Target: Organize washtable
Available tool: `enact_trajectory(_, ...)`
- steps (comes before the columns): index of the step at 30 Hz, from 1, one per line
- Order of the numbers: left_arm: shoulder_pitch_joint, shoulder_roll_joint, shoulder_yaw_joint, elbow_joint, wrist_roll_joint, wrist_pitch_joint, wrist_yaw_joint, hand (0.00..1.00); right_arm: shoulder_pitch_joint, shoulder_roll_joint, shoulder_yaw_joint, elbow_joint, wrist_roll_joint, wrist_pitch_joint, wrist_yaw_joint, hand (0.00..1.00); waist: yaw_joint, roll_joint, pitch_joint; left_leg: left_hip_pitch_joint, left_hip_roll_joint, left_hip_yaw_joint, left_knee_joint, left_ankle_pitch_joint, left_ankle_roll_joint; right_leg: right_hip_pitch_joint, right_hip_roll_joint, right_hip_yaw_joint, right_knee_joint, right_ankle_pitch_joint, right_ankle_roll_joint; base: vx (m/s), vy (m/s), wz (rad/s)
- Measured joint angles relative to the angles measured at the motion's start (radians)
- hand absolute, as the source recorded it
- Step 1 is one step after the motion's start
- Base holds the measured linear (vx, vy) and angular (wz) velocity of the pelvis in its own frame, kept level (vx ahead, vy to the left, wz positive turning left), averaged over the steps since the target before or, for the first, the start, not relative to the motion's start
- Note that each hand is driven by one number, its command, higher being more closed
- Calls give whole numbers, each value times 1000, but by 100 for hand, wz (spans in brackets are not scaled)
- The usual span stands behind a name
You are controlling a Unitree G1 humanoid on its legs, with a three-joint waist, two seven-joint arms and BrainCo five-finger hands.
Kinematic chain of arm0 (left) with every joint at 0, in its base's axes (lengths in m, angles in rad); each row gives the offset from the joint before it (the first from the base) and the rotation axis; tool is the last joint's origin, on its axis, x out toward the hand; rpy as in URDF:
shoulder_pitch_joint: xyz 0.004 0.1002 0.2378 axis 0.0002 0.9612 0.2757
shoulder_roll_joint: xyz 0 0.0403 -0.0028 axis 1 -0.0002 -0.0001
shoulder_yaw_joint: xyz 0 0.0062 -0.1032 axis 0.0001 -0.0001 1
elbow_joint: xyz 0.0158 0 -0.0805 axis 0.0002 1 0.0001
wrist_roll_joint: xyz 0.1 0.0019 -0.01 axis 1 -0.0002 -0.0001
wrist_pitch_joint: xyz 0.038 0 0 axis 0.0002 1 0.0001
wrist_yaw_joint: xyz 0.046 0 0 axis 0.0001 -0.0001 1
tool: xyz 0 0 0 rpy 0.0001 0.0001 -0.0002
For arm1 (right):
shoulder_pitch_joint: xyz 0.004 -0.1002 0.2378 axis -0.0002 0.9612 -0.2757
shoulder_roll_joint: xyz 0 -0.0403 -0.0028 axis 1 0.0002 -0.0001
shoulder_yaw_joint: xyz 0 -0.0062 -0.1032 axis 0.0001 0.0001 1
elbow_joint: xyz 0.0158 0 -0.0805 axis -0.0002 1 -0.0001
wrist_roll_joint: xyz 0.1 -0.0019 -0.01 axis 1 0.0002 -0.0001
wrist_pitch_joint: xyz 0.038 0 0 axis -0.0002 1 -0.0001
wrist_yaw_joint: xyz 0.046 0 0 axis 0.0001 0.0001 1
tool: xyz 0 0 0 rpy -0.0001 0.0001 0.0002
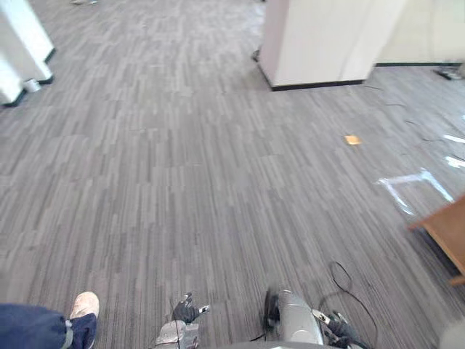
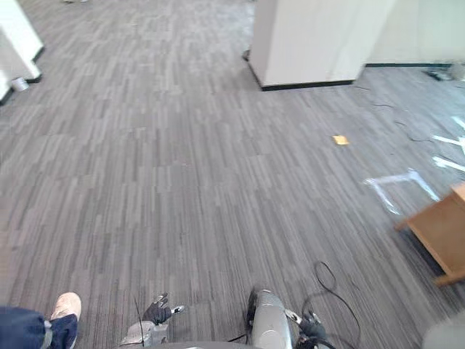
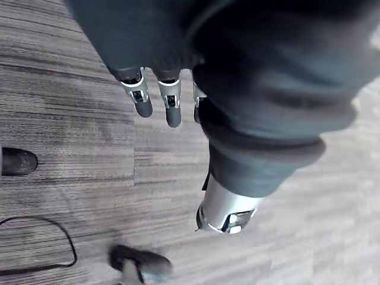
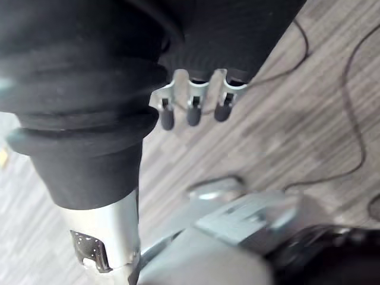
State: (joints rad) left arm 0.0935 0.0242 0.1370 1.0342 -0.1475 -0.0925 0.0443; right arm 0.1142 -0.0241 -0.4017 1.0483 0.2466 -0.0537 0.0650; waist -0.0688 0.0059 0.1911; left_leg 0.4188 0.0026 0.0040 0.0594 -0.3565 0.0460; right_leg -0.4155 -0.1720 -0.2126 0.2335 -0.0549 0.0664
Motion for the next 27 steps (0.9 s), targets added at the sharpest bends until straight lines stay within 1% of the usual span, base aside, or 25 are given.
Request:
enact_trajectory(1, 29, -9, 62, 1, -2, -1, 1, 0, 13, 6, -5, 0, 16, 2, 1, 0, 2, -11, -2, 14, 7, -4, 75, -14, -19, -11, 6, 37, 81, 73, -37, 954, -328, 74)
enact_trajectory(2, 45, -23, 128, -2, -29, -2, 2, 0, 21, 0, -11, -1, 28, 5, 4, 0, 0, 4, -12, -42, 39, 11, 287, -10, -34, 1, 9, 34, 168, 122, -50, 795, -316, 45)
enact_trajectory(3, 46, -31, 152, -1, -32, 1, 0, 0, 22, -9, -14, -6, 35, 6, 6, 0, 2, 23, -15, -93, 70, 29, 428, 14, -62, 14, 20, 19, 197, 119, -43, 783, -330, 35)
enact_trajectory(4, 49, -64, 215, 1, -46, 10, 0, 0, 20, -36, -12, -18, 39, 10, 5, 0, 5, 85, -16, -221, 161, 63, 707, 174, -63, 59, 64, -15, 215, 47, -58, 775, -302, 7)
enact_trajectory(5, 62, -87, 273, 4, -86, 18, 1, 0, 20, -53, -12, -19, 39, 14, 1, 0, 17, 111, -8, -323, 263, 119, 926, 340, -69, 129, 116, -23, 186, -2, -84, 631, -208, -11)
enact_trajectory(6, 63, -92, 295, 5, -108, 20, -1, 0, 22, -56, -13, -13, 39, 14, -1, 0, 28, 118, -2, -368, 313, 160, 1025, 320, -47, 171, 136, -22, 168, -19, -92, 937, -260, -29)
enact_trajectory(7, 66, -84, 316, 5, -156, 30, 0, 0, 22, -56, -11, 0, 39, 20, -7, 0, 43, 102, 9, -436, 361, 224, 1153, 268, -10, 267, 155, -11, 118, -47, -100, 921, -242, -29)
enact_trajectory(8, 76, -63, 311, -3, -178, 34, 1, 0, 11, -56, 17, 22, 39, 21, -15, 0, 57, 71, 22, -496, 346, 260, 1175, 222, -30, 376, 152, 5, 46, -60, -96, 906, -235, -29)
enact_trajectory(9, 85, -56, 302, -8, -197, 36, 1, 0, 5, -58, 37, 39, 39, 22, -18, 0, 59, 53, 22, -531, 326, 273, 1151, 203, -54, 421, 144, 12, 7, -63, -93, 700, -151, -29)
enact_trajectory(10, 91, -47, 296, -14, -232, 36, 1, 0, -9, -61, 69, 58, 39, 24, -18, 0, 72, 31, 20, -607, 297, 305, 1063, 165, -87, 487, 134, 23, -60, -66, -82, 681, -94, -32)
enact_trajectory(12, 89, -43, 288, -15, -280, 29, 1, 0, -38, -63, 76, 79, 37, 33, -16, 0, 88, 20, 26, -702, 288, 352, 839, 148, -97, 588, 132, 25, -143, -68, -55, 678, -27, -26)
enact_trajectory(13, 92, -40, 288, -14, -295, 28, 2, 0, -56, -56, 76, 79, 34, 33, -14, 0, 96, 9, 30, -726, 253, 362, 601, 156, -100, 644, 115, 14, -179, -84, -28, 524, 48, -15)
enact_trajectory(14, 94, -43, 290, -13, -298, 28, 2, 0, -61, -52, 75, 81, 27, 33, -12, 0, 104, 5, 30, -730, 228, 356, 472, 171, -113, 674, 106, 13, -200, -94, -14, 648, 117, -21)
enact_trajectory(15, 98, -44, 288, -15, -303, 28, 2, 0, -62, -48, 77, 86, 16, 29, -5, 0, 121, 4, 27, -727, 183, 314, 217, 232, -124, 731, 88, 11, -241, -119, 12, 670, 185, -16)
enact_trajectory(16, 104, -44, 285, -13, -302, 29, 2, 0, -66, -46, 89, 88, 9, 26, 0, 0, 132, 7, 25, -735, 164, 267, 142, 310, -118, 774, 78, 9, -261, -142, 29, 691, 221, -17)
enact_trajectory(17, 107, -45, 286, -11, -303, 29, 3, 0, -68, -43, 104, 96, 3, 25, 0, 0, 144, 0, 19, -742, 137, 247, 178, 399, -96, 803, 61, 8, -262, -162, 39, 715, 250, 10)
enact_trajectory(18, 109, -43, 286, -11, -302, 27, 3, 0, -88, -20, 107, 110, -7, 25, 1, 0, 140, -14, 8, -759, 104, 229, 218, 432, -42, 808, 36, -2, -229, -160, 32, 838, 354, 24)
enact_trajectory(19, 111, -37, 287, -11, -302, 21, 3, 0, -97, -8, 110, 108, -19, 24, 5, 0, 140, -31, -2, -774, 78, 230, 262, 400, 6, 759, -2, 12, -137, -148, 15, 819, 366, 29)
enact_trajectory(21, 122, -30, 299, -2, -302, 18, 4, 0, -104, -2, 104, 111, -26, 24, 5, 0, 141, -51, -7, -752, 49, 242, 296, 335, 28, 697, -47, 70, 52, -115, 46, 594, 298, 13)
enact_trajectory(22, 130, -13, 299, 13, -280, 22, 4, 0, -98, 3, 102, 111, -43, 24, 5, 0, 139, -70, -11, -696, 18, 254, 299, 283, 44, 633, -77, 121, 250, -43, 48, 631, 296, 15)
enact_trajectory(23, 131, -2, 293, 28, -254, 29, 3, 0, -85, 6, 102, 109, -53, 24, 6, 0, 138, -75, -14, -623, -7, 257, 284, 234, 50, 566, -103, 151, 452, 104, 45, 723, 323, 12)
enact_trajectory(24, 132, 4, 290, 28, -234, 30, 2, 0, -76, 9, 101, 107, -54, 18, 5, 0, 136, -79, -17, -558, -25, 259, 259, 211, 53, 504, -119, 159, 621, 135, 45, 720, 299, 5)
enact_trajectory(25, 132, 8, 280, 27, -219, 32, 2, 0, -70, 5, 98, 100, -55, 7, 5, 0, 131, -74, -15, -487, -43, 252, 219, 193, 56, 447, -127, 152, 748, 120, 44, 713, 259, 4)
enact_trajectory(26, 126, 17, 255, 26, -193, 32, 1, 0, -67, 0, 85, 90, -57, -7, 4, 0, 111, -65, -20, -395, -58, 231, 152, 182, 57, 383, -118, 112, 852, 64, 32, 593, 186, 11)
enact_trajectory(27, 120, 21, 242, 26, -183, 34, 1, 0, -67, -1, 75, 81, -58, -12, 5, 0, 98, -60, -20, -350, -60, 217, 116, 179, 61, 351, -106, 80, 882, 23, 11, 571, 128, 34)
